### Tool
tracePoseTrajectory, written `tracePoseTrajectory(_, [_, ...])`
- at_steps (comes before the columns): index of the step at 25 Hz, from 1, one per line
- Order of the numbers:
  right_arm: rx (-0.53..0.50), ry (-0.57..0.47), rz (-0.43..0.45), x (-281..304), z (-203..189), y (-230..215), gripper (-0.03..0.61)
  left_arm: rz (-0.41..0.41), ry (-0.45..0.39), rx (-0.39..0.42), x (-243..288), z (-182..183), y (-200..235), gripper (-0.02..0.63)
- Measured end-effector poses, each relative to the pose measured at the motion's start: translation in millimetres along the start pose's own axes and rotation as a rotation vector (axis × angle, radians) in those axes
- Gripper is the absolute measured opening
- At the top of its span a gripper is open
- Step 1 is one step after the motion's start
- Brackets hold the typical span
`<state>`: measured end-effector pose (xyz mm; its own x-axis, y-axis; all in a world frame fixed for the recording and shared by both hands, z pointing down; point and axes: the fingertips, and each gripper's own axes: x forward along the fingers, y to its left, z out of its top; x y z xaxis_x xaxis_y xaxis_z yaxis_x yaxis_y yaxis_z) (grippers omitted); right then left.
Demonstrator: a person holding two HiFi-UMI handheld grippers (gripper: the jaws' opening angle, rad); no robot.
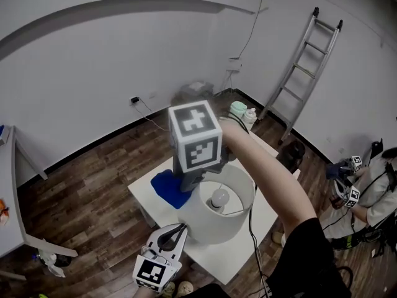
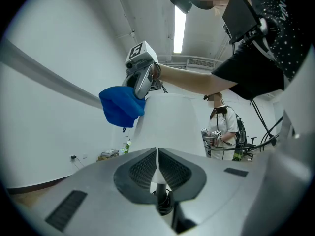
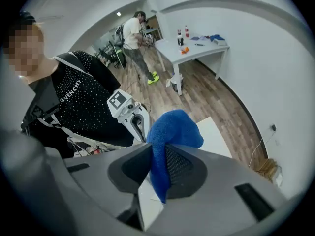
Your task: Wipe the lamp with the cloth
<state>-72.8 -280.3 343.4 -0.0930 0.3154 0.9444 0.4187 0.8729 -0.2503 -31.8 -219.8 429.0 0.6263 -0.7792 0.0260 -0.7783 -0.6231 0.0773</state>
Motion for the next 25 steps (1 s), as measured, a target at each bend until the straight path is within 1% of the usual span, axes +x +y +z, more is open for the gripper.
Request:
tracePoseTrajectory(3, [-0.037,0.159,0.046,34,7,12,0.077,0.004,0.003,-0.010,-3,-4,4,0.018])
tracePoseTrajectory(6, [-0.084,0.340,0.045,78,7,20,0.077,0.024,0.028,-0.029,-6,-16,14,0.018])
tracePoseTrajectory(8, [-0.108,0.453,0.012,105,4,20,0.077,0.033,0.055,-0.038,-6,-27,18,0.018])
tracePoseTrajectory(10, [-0.133,0.540,-0.033,127,1,18,0.077,0.038,0.088,-0.046,-6,-40,19,0.018])
tracePoseTrajectory(12, [-0.156,0.596,-0.101,135,2,14,0.077,0.041,0.115,-0.054,-6,-53,19,0.018])
tracePoseTrajectory(13, [-0.164,0.604,-0.152,132,5,13,0.077,0.041,0.122,-0.057,-7,-57,19,0.018])
tracePoseTrajectory(14, [-0.169,0.593,-0.211,125,9,12,0.077,0.041,0.127,-0.058,-8,-60,19,0.018])
tracePoseTrajectory(15, [-0.170,0.560,-0.276,113,15,13,0.077,0.044,0.131,-0.057,-8,-61,21,0.018])
tracePoseTrajectory(16, [-0.165,0.507,-0.344,98,22,17,0.077,0.050,0.138,-0.055,-8,-62,24,0.018])
tracePoseTrajectory(18, [-0.140,0.368,-0.482,64,33,32,0.077,0.065,0.152,-0.045,-4,-61,33,0.018])
tracePoseTrajectory(20, [-0.101,0.242,-0.608,34,36,53,0.077,0.076,0.154,-0.026,1,-55,42,0.018])
tracePoseTrajectory(21, [-0.079,0.196,-0.664,22,34,64,0.077,0.083,0.154,-0.019,4,-52,47,0.018])
tracePoseTrajectory(23, [-0.028,0.142,-0.756,9,26,83,0.077,0.089,0.157,-0.008,11,-48,55,0.018])
tracePoseTrajectory(25, [0.027,0.130,-0.812,9,14,95,0.077,0.081,0.158,0.008,18,-38,59,0.018])
